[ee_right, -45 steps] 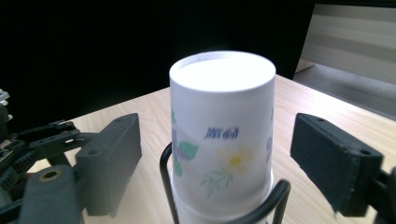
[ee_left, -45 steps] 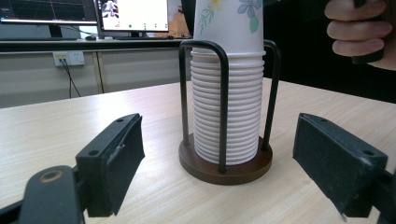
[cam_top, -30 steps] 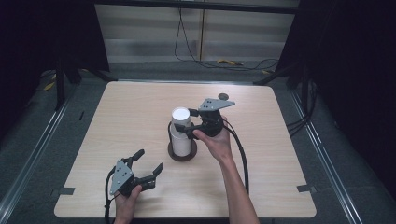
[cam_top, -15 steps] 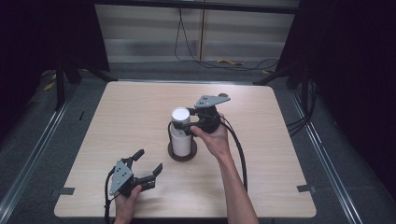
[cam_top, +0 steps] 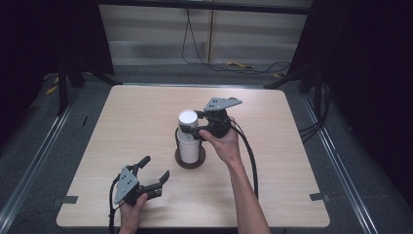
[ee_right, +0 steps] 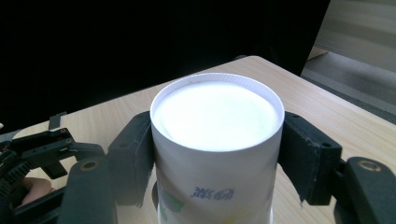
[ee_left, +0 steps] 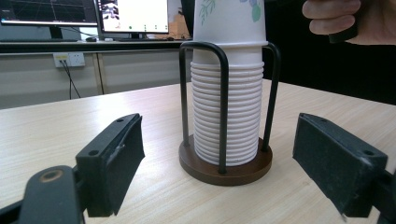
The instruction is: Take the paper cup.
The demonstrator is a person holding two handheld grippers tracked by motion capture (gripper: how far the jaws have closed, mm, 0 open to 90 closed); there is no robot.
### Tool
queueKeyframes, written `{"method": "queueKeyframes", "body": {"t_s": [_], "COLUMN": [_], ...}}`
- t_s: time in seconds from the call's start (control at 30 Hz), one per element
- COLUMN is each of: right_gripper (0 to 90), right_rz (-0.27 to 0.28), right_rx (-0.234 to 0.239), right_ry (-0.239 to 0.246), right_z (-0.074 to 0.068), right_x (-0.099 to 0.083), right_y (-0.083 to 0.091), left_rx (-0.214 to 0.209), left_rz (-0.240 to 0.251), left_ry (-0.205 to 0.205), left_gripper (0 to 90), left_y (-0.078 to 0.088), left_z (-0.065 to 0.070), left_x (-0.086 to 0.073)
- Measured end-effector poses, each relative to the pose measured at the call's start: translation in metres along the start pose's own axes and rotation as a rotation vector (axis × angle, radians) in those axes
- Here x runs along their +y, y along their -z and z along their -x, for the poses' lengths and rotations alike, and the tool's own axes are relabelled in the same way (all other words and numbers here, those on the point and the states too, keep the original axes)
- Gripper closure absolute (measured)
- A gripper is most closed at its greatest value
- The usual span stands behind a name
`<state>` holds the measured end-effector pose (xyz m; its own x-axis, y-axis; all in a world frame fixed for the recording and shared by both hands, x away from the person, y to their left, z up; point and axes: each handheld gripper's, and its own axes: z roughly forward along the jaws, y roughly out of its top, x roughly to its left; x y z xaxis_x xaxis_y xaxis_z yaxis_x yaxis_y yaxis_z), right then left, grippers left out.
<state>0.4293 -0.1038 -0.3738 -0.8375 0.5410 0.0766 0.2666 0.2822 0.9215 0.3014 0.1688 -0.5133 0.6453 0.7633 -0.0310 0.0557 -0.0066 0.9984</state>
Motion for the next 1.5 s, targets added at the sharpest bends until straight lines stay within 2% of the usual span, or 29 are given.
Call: {"method": "queueKeyframes", "body": {"t_s": [0.07,0.17,0.43,0.5,0.53,0.57,0.73,0.77,0.8,1.13,1.5], "right_gripper": [32.3,32.5,32.7,32.8,32.8,32.9,33.0,33.1,33.1,33.5,33.7], "right_rz": [0.016,0.039,0.066,0.076,0.082,0.09,0.108,0.113,0.116,0.141,0.195], "right_rx": [0.007,0.011,0.004,0.003,0.006,0.016,0.006,0.006,0.004,0.008,0.005], "right_ry": [-0.014,-0.011,-0.015,-0.019,-0.02,-0.02,-0.017,-0.022,-0.022,-0.024,-0.039], "right_z": [0.001,0.002,0.003,0.003,0.003,0.003,0.003,0.003,0.003,0.004,0.004], "right_x": [0.0,0.001,0.003,0.003,0.003,0.004,0.005,0.005,0.005,0.006,0.008], "right_y": [0.002,0.004,0.008,0.008,0.008,0.009,0.011,0.012,0.012,0.015,0.02], "left_rx": [0.003,0.001,0.005,-0.003,-0.008,-0.008,-0.007,-0.014,-0.003,0.0,0.003], "left_rz": [0.0,0.003,0.003,0.001,-0.002,-0.001,-0.001,0.0,0.0,0.004,0.004], "left_ry": [-0.008,-0.001,-0.008,0.0,-0.012,-0.008,-0.008,0.011,-0.002,-0.001,-0.008], "left_gripper": [16.1,16.1,16.1,15.9,15.9,15.9,15.8,15.8,15.8,15.9,15.9], "left_y": [0.0,0.0,0.0,0.0,0.0,0.0,0.0,-0.001,0.0,0.0,0.0], "left_z": [0.0,0.0,0.0,0.0,-0.001,-0.001,0.0,0.001,0.0,0.0,0.0], "left_x": [0.0,0.0,0.0,0.0,0.0,0.0,0.0,0.0,0.0,0.0,0.0]}}
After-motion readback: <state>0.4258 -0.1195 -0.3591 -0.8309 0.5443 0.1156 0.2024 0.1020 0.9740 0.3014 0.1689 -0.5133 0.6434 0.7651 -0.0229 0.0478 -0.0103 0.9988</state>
